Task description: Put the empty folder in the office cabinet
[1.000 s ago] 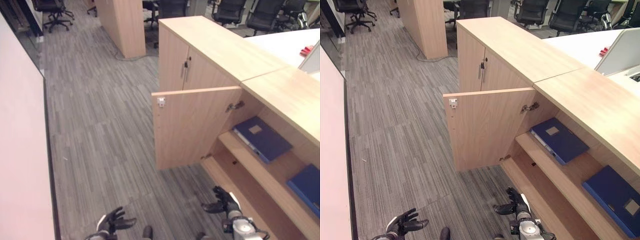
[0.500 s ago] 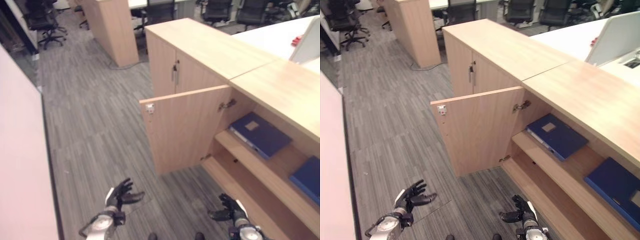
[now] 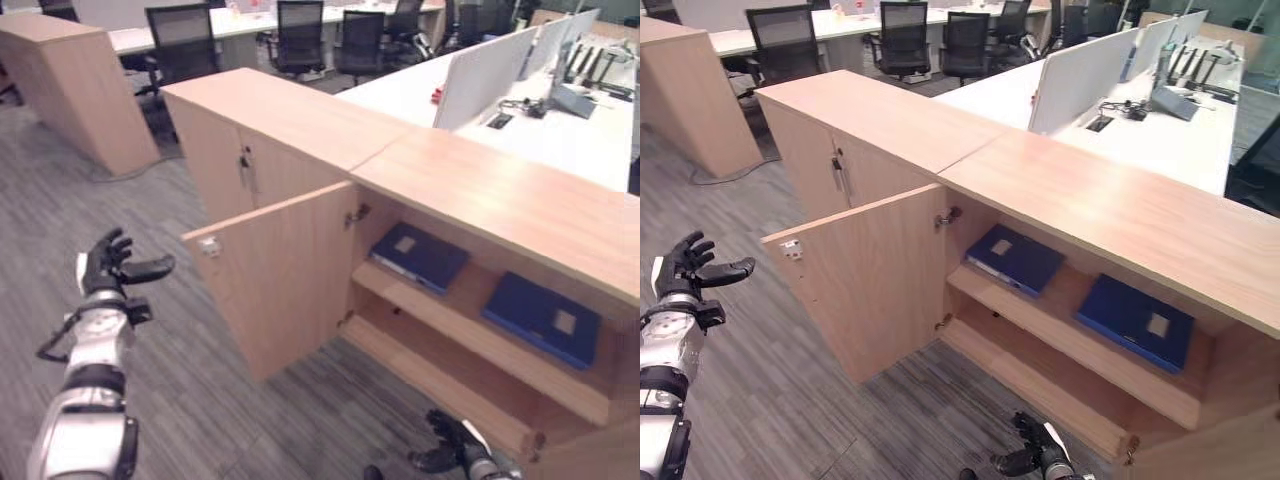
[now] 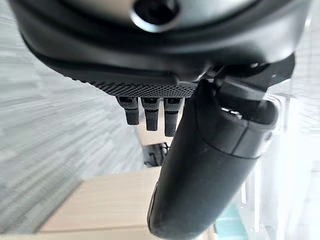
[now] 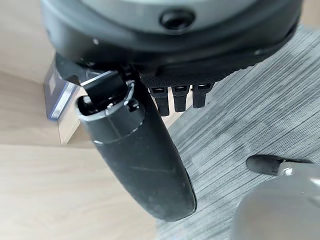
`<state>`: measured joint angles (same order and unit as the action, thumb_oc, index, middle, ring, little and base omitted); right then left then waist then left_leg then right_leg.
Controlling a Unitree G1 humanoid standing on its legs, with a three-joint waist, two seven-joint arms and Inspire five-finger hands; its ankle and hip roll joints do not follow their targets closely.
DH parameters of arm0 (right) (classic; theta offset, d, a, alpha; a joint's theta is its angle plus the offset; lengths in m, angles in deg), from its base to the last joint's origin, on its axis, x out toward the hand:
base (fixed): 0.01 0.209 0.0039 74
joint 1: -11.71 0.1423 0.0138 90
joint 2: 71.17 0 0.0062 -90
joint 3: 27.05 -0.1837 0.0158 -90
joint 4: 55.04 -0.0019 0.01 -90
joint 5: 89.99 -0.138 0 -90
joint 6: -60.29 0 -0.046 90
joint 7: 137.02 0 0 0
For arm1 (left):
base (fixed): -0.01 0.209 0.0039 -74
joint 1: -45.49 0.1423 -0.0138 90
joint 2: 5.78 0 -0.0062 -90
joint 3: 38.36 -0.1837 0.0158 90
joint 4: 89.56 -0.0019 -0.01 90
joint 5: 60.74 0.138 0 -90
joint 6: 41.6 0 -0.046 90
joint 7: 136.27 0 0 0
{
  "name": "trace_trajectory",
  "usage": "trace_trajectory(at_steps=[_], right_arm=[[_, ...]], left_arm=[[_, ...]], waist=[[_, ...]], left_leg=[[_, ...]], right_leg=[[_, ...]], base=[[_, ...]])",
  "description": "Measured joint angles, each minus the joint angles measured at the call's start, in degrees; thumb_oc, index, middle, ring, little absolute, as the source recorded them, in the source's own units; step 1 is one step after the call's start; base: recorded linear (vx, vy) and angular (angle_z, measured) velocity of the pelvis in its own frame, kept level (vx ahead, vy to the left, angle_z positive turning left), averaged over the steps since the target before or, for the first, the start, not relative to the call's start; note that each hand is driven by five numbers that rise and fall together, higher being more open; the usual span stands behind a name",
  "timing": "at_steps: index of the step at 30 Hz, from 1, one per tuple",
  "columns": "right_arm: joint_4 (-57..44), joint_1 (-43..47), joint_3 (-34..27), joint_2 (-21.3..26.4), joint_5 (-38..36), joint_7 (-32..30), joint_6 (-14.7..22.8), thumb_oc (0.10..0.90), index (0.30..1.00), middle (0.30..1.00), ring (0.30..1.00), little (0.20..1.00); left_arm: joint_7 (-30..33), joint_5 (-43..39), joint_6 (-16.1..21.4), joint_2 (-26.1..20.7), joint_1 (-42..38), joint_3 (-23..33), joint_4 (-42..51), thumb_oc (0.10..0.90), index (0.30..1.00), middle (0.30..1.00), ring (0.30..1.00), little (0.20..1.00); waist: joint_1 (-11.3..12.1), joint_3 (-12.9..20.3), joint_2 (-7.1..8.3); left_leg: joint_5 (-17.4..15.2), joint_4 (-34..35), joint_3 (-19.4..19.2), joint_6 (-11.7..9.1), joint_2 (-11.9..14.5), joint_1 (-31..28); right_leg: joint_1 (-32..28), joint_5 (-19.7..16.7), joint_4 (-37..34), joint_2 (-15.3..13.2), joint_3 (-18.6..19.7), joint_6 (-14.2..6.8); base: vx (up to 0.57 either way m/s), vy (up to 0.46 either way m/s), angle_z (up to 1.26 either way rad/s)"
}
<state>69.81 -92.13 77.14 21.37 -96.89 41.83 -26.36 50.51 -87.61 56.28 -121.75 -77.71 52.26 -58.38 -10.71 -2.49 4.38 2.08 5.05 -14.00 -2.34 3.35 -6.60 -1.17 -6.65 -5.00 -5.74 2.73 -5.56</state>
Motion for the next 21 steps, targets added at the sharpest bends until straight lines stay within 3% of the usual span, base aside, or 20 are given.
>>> trace_trajectory(at_steps=[10,15,21], right_arm=[[0.0,0.6,-0.6,0.0,0.0,0.3,-0.1,0.800,0.900,0.900,0.900,0.900],[0.0,0.9,-0.8,-0.1,0.1,0.1,-0.2,0.800,0.900,0.900,0.900,0.900],[0.0,0.9,-0.9,0.0,0.2,0.0,-0.3,0.800,0.900,0.900,0.900,0.900]], left_arm=[[-1.3,0.0,0.0,0.8,-1.6,-4.8,-0.9,0.800,0.900,0.900,0.900,0.900],[-1.5,-0.1,0.2,7.2,-1.7,-7.5,-0.9,0.800,0.900,0.900,0.900,0.900],[-2.5,0.1,0.2,7.6,0.0,-8.9,2.2,0.800,0.900,0.900,0.900,0.900]], waist=[[-0.3,0.2,0.20],[-0.1,0.2,0.16],[0.2,0.2,-0.52]], left_leg=[[-0.5,0.0,-2.1,0.5,-0.5,-0.3],[-0.5,0.0,-2.3,0.5,-0.6,-0.4],[-0.4,0.0,-1.1,0.6,-0.6,0.1]], right_leg=[[0.6,-0.7,0.0,-0.7,1.7,-0.5],[0.6,-0.3,0.0,-0.9,1.7,-0.8],[0.5,-0.4,0.0,-1.0,0.6,-0.5]], base=[[-0.02,0.047,-0.10],[0.00,0.000,0.00],[-0.01,-0.006,0.09]])
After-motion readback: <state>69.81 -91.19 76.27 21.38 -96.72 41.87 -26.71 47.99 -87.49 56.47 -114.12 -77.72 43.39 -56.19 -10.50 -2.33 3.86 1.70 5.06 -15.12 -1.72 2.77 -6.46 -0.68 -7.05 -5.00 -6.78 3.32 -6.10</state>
